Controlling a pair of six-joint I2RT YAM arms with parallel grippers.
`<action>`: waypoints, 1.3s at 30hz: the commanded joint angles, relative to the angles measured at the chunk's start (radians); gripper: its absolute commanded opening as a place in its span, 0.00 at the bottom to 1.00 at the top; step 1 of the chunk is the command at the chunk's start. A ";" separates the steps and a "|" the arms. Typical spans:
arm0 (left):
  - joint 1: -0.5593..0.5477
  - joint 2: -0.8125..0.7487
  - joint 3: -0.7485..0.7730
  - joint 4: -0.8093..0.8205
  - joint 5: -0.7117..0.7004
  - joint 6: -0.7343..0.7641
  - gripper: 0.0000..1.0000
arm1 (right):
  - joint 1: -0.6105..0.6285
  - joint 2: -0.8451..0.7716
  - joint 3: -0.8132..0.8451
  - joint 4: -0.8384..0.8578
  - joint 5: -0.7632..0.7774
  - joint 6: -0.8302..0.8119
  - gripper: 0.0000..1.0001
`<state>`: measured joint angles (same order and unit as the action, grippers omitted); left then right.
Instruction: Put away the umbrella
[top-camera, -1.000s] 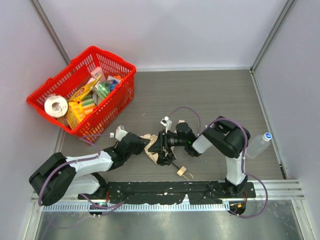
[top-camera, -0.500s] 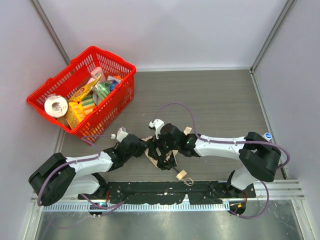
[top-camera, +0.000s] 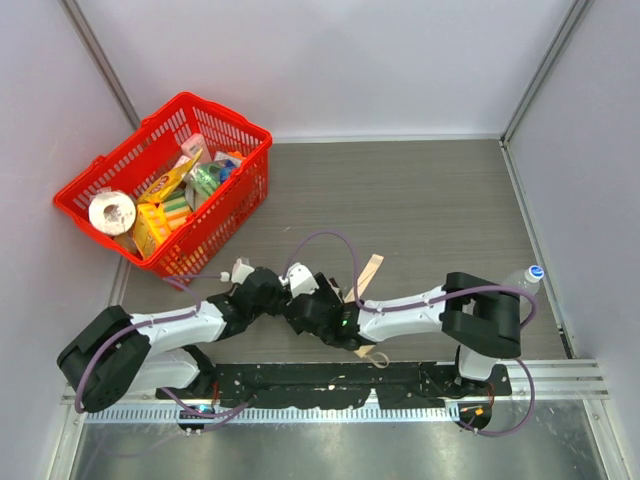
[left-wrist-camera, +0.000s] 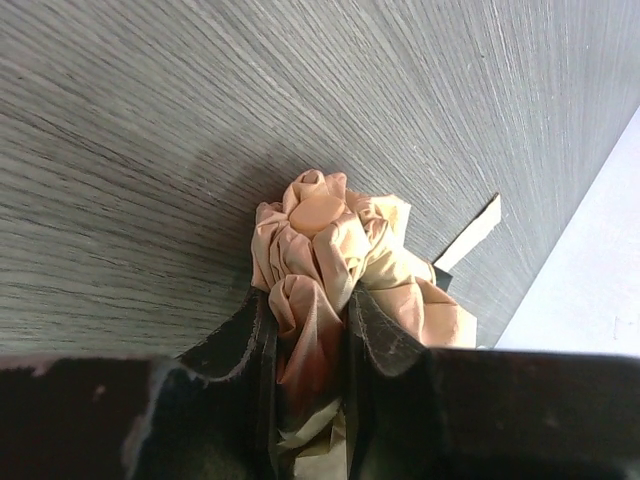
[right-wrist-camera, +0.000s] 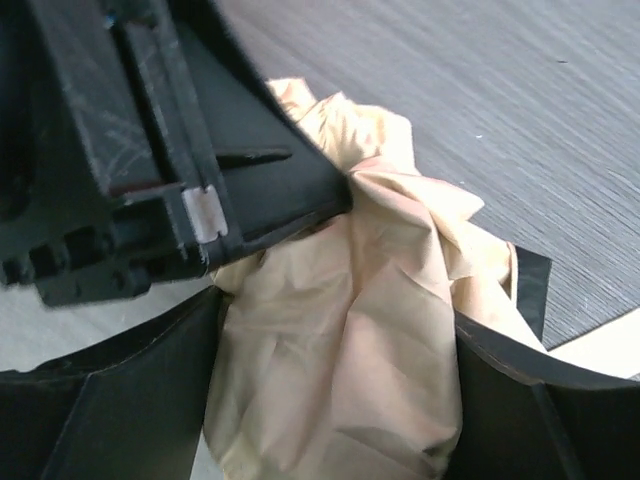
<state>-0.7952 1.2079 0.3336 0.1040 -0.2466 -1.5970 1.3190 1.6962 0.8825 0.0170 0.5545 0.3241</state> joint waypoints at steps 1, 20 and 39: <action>-0.012 0.030 0.021 -0.227 0.006 -0.029 0.00 | 0.094 0.175 0.009 -0.072 0.235 0.010 0.75; -0.007 -0.105 -0.018 -0.250 -0.069 -0.009 0.00 | 0.075 0.228 -0.224 0.266 0.208 0.037 0.01; -0.002 -0.133 -0.008 -0.110 -0.045 0.216 1.00 | -0.383 0.190 -0.396 1.020 -0.991 0.182 0.01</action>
<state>-0.7994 0.9916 0.3027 -0.0448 -0.3336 -1.4441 0.9955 1.7916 0.5121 0.9718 -0.1139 0.3882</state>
